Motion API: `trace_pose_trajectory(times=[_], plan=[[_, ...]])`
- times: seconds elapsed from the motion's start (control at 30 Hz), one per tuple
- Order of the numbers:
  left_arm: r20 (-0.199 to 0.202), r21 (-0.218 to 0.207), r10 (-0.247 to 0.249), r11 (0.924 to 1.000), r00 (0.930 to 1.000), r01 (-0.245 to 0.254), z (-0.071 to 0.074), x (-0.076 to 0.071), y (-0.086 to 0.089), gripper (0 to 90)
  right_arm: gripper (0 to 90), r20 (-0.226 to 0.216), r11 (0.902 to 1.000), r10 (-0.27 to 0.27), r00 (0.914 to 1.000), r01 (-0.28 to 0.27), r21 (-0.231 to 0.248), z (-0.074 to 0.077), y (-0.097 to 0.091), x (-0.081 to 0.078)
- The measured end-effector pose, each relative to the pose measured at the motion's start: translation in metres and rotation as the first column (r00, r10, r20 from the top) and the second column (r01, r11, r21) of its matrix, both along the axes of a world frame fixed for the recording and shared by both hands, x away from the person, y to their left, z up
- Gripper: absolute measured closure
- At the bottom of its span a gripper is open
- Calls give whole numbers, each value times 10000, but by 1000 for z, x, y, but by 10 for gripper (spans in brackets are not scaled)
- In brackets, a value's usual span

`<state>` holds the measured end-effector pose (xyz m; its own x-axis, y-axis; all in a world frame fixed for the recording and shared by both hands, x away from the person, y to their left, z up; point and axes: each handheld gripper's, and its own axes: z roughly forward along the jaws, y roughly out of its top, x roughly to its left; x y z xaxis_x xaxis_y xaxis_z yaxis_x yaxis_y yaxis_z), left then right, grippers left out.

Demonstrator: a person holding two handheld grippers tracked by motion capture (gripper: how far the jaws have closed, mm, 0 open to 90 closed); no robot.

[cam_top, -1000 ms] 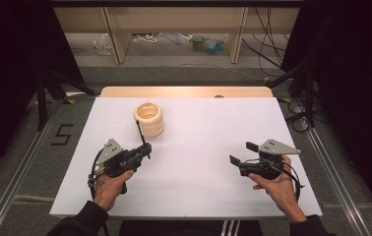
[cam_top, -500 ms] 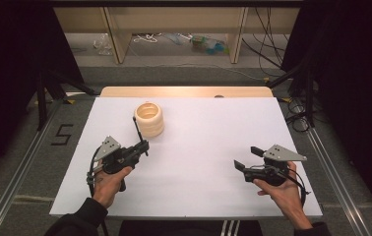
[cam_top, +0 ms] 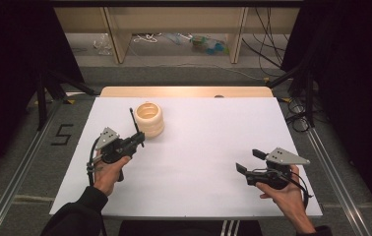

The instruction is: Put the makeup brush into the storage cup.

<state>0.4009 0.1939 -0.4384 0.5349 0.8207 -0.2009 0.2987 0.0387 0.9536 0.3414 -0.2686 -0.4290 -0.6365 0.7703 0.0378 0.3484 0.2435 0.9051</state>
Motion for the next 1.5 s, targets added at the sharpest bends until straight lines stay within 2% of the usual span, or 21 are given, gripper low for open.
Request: trace_pose_trajectory(times=[0.17,0.2,0.27,0.3,0.33,0.37,0.43,0.47,0.53,0.6,0.63,0.73,0.77,0.8,0.87,0.93,1.07,1.27,1.37,1.43,1.5], plan=[[43,-88,327,9994,9995,-327,2,12,7,834,204,53,10000,13,10000,-13,-15,-1,0,-3],[47,-149,379,9992,9993,-378,2,14,8,834,205,-167,9999,36,9999,-38,-123,0,-1,-4],[34,-108,411,9991,9992,-410,4,18,9,834,203,201,9998,44,9998,-47,176,-2,0,-3],[52,-9,423,9991,9991,-423,4,21,9,834,203,-69,10000,-9,10000,9,21,0,-2,-6],[33,70,464,9989,9989,-465,5,23,9,834,202,184,9999,-35,9998,33,98,-1,-2,-5],[30,84,504,9987,9987,-505,5,25,9,834,200,65,9995,35,10000,-37,327,-1,-1,-6],[81,63,588,9982,9982,-588,6,29,10,834,195,237,9995,-12,9997,4,325,-2,-2,-6],[68,45,616,9981,9981,-617,6,31,10,834,193,51,9993,-21,10000,19,378,-2,-2,-7],[73,99,712,9974,9974,-713,7,36,10,834,191,61,9989,16,10000,-19,472,-2,-2,-8],[52,42,788,9969,9969,-789,7,39,10,834,180,54,9995,-95,9999,93,286,-1,-3,-9],[47,24,811,9967,9967,-811,7,40,10,834,179,51,9989,-31,10000,28,465,-2,-2,-8],[122,75,825,9966,9965,-826,11,44,9,834,179,5,9989,-23,10000,23,467,-2,-2,-8],[140,41,871,9962,9961,-872,11,45,9,834,178,-50,9997,-65,10000,67,243,-1,-3,-9],[128,102,872,9961,9961,-873,12,47,9,834,179,-57,9997,-37,10000,38,238,-2,-2,-9],[137,81,937,9956,9955,-939,12,49,9,834,180,194,9995,-4,9998,-2,320,-3,-1,-7],[150,28,998,9950,9949,-999,14,52,9,834,181,-7,9989,93,10000,-93,460,-3,0,-8],[219,14,1061,9944,9941,-1061,19,57,8,834,182,-290,9999,72,9996,-68,157,-1,-1,-10],[250,38,1208,9926,9924,-1210,23,67,6,834,184,-68,10000,49,10000,-49,85,-2,-1,-8],[274,153,1175,9929,9927,-1179,26,71,3,834,185,14,9996,105,9999,-105,245,-3,-1,-8],[280,272,1182,9925,9926,-1189,27,75,1,834,186,-80,9999,62,9999,-62,93,-2,-2,-8],[259,156,1217,9924,9922,-1221,29,78,-1,834,187,-91,9999,72,9999,-71,95,-2,-2,-8]])
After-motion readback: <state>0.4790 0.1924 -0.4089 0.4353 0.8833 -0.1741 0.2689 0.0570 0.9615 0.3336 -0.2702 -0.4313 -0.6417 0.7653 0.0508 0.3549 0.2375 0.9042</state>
